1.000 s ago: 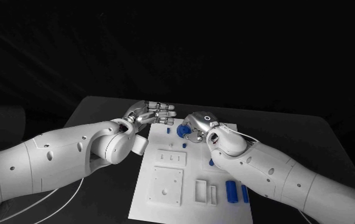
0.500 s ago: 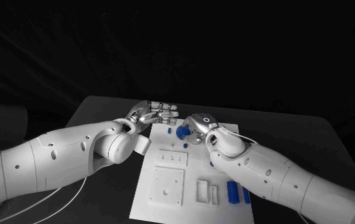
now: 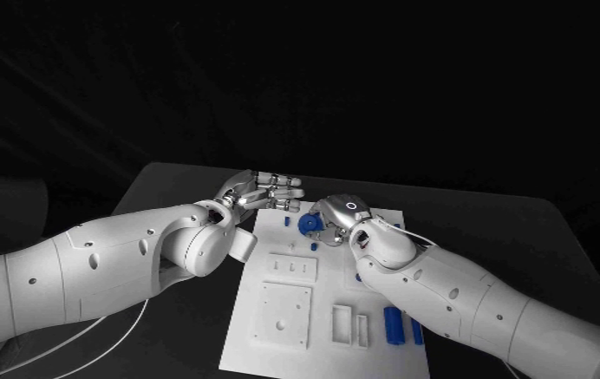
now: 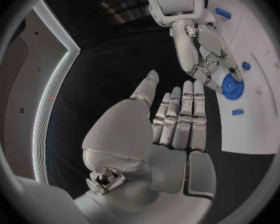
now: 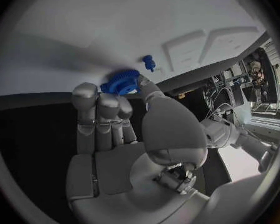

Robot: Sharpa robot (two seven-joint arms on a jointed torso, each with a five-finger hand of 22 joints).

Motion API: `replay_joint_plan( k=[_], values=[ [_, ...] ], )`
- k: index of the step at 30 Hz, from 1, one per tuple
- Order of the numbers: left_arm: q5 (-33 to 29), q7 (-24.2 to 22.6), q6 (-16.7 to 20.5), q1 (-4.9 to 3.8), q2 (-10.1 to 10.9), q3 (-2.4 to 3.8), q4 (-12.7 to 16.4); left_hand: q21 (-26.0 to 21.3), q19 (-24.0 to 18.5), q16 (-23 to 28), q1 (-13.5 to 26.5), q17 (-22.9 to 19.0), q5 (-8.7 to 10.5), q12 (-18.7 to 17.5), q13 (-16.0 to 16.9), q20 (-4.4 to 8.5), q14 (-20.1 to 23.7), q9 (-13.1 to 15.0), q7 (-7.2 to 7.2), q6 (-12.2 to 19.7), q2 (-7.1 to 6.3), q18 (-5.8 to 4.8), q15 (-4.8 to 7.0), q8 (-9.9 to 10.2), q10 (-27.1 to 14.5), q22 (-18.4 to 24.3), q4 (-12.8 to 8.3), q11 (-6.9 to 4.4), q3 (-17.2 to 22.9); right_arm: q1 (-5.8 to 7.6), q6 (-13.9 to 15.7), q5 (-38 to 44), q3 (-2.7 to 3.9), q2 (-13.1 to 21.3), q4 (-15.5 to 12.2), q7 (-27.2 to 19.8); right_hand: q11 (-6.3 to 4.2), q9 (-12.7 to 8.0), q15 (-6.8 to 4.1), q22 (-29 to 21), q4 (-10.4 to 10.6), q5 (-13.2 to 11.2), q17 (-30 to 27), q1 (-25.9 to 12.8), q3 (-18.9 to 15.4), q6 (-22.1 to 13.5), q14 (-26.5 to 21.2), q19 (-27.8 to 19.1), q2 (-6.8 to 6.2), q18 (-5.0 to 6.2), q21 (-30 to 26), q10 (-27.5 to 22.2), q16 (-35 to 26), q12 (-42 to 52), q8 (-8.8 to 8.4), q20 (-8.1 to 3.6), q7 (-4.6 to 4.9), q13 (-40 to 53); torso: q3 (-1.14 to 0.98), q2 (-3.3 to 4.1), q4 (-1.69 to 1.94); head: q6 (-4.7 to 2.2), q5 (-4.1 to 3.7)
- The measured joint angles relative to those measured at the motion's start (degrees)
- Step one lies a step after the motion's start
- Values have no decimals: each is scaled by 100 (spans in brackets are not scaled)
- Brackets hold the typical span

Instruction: Assemble the parts on the task board

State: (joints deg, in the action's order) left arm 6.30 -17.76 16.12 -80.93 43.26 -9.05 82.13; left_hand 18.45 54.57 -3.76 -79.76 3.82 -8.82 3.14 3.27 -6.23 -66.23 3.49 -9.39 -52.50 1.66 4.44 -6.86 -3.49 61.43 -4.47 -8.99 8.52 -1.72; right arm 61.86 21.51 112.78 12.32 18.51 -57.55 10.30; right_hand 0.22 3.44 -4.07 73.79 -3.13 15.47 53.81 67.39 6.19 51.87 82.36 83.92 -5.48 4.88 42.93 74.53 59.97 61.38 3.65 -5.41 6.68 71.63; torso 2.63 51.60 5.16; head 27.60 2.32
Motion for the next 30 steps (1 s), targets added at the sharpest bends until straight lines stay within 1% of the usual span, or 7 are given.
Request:
replay_joint_plan(
  k=[1,3,7,10,17,24,30],
  values=[
    [0,1,0,0,1,0,0,0,0,0,0,0,0,0,0,0,0,0,0,0,0,0,0,0,0,0,0,0,0,0,-1,-24,0,-2,7,-6,0,-21,0,7,195,-16,25,-81,-75,-47,0,0,-46,39,0,0,0,0,-22,0,9,-10,-1,0,0,1,0],
    [0,2,0,0,3,0,1,0,0,0,0,0,0,0,0,0,-12,0,-5,5,0,0,-12,0,0,0,0,0,0,1,-2,-63,0,-2,15,-18,0,-16,0,23,447,51,56,-287,-72,-24,0,0,-53,54,0,0,0,0,-29,0,3,-12,0,0,-1,1,0],
    [0,6,1,1,7,0,5,0,0,0,0,0,0,0,0,0,-21,0,-21,62,0,0,-21,0,0,0,0,0,0,5,-6,-136,1,4,21,-38,0,-12,0,38,639,279,93,-598,89,162,0,0,32,61,5,0,0,0,-33,0,-13,-22,-3,0,-1,4,-2],
    [0,9,1,1,13,0,8,0,0,0,0,0,0,0,0,0,-21,0,-21,62,0,0,-21,0,0,0,16,0,16,11,-9,-192,4,15,23,-56,0,-8,0,44,652,371,105,-676,128,299,0,0,96,61,24,0,0,0,-35,0,-39,-22,-3,1,-1,6,-3],
    [0,17,1,1,23,0,14,0,0,0,0,0,-44,0,0,0,-21,0,-21,62,0,0,-21,0,0,0,16,0,16,6,-29,-301,-1,56,12,-96,0,25,0,59,652,373,135,-751,128,568,0,0,171,60,46,1,23,0,-11,0,-58,-22,-10,1,-4,12,-9],
    [2,20,1,1,39,0,13,0,0,0,0,0,-44,0,0,0,-21,0,-21,62,0,0,-21,0,0,0,32,0,31,1,-53,-407,-2,136,-14,-109,0,24,0,61,652,373,142,-806,128,602,0,0,226,59,46,1,23,24,-11,0,-83,-14,-14,2,-4,23,-16],
    [2,22,1,1,63,0,8,0,0,0,0,0,-44,0,0,0,-21,0,-21,62,0,0,-21,0,0,0,32,0,31,-21,38,-470,-2,284,-174,-112,0,24,0,69,619,435,165,-811,161,602,0,1,231,55,75,1,46,25,-11,0,-83,-12,-18,2,-10,16,-24]
  ],
)
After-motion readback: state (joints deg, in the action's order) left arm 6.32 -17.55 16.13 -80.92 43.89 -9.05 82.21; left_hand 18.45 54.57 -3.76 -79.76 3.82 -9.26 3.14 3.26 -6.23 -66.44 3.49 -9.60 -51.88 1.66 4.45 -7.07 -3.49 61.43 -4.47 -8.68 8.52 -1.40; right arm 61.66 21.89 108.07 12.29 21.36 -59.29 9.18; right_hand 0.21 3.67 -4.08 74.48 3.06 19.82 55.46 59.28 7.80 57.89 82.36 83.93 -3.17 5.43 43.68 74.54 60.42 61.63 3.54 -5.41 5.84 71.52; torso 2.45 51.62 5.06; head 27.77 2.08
